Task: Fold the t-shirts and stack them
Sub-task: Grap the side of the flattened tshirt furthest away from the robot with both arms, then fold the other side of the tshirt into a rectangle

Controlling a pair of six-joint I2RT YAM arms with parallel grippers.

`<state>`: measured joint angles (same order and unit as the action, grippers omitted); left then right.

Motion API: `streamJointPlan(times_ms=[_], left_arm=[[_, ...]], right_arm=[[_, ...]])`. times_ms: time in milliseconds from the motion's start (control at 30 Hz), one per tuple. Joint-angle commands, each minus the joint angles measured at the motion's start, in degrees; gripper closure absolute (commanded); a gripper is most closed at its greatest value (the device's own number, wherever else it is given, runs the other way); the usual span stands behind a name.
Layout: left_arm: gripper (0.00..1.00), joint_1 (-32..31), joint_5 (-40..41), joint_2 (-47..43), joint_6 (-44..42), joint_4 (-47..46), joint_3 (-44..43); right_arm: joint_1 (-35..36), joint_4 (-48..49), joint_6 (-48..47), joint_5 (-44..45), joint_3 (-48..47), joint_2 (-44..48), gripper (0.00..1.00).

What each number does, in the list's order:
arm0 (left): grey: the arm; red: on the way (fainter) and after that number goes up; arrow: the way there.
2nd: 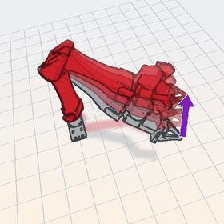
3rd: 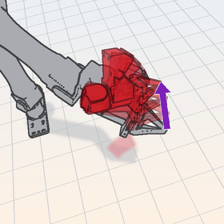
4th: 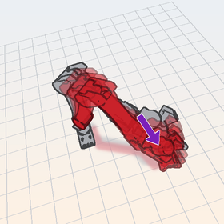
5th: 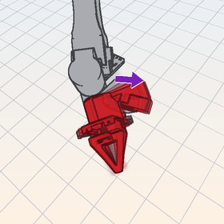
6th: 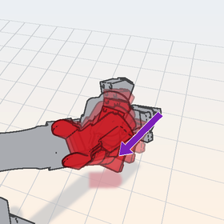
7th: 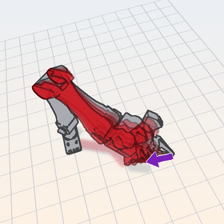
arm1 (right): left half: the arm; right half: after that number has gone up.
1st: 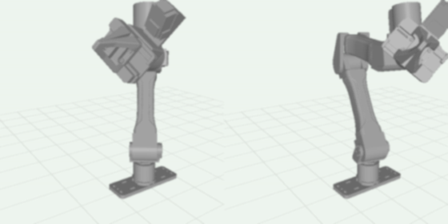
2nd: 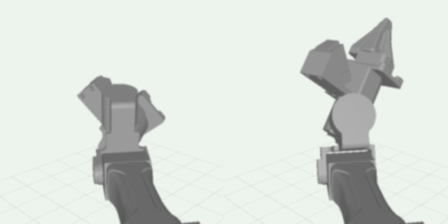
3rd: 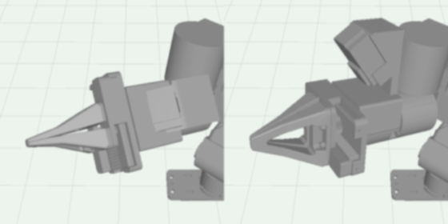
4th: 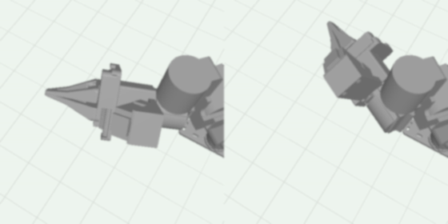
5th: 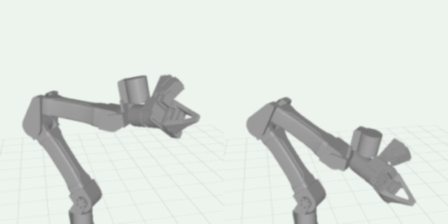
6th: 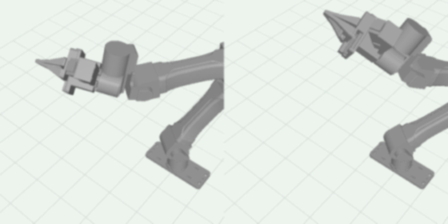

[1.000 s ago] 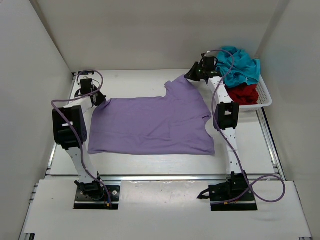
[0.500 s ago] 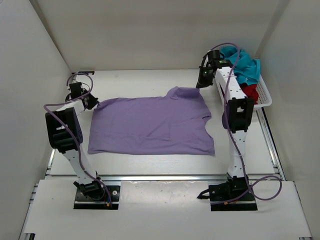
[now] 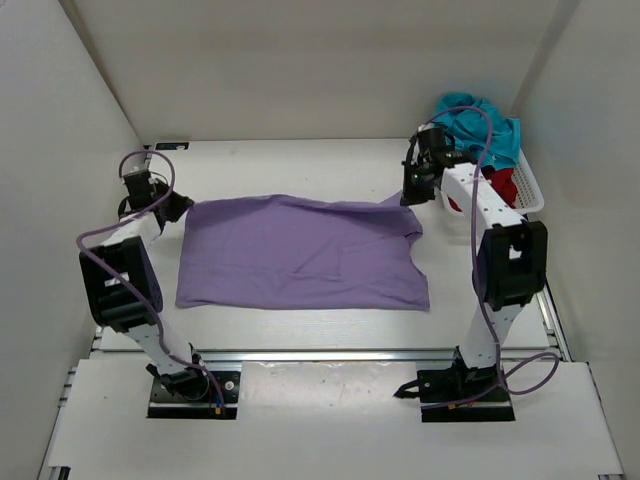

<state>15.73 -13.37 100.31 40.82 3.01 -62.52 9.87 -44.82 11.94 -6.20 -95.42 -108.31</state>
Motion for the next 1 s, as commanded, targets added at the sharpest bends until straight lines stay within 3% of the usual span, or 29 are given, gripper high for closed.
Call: streamJointPlan(times_ms=[0, 167, 433, 800, 967], left_arm=[[1.00, 1.14, -2.19, -7.93, 0.92, -2.13, 4.06], [1.00, 4.04, -4.12, -10.66, 0.67, -2.21, 6.00], [1.00, 5.98, -6.58, -14.27, 0.40, -3.87, 12.94], [1.00, 7.91, -6.23, -16.98, 1.28, -2.04, 18.04], [0.97, 5.81, -2.20, -16.73, -1.44, 0.33, 17.43]], right_arm=[[0.59, 9.12, 2.02, 2.59, 8.21, 9.59, 1.00], [0.68, 15.01, 4.48, 2.77, 21.74, 17.85, 1.00], [1.65, 20.21, 8.27, 4.35, 33.26, 27.36, 1.00], [1.73, 24.42, 11.69, 5.93, 51.73, 42.21, 1.00], [0.68, 26.97, 12.92, 5.41, 58.23, 45.46, 1.00]])
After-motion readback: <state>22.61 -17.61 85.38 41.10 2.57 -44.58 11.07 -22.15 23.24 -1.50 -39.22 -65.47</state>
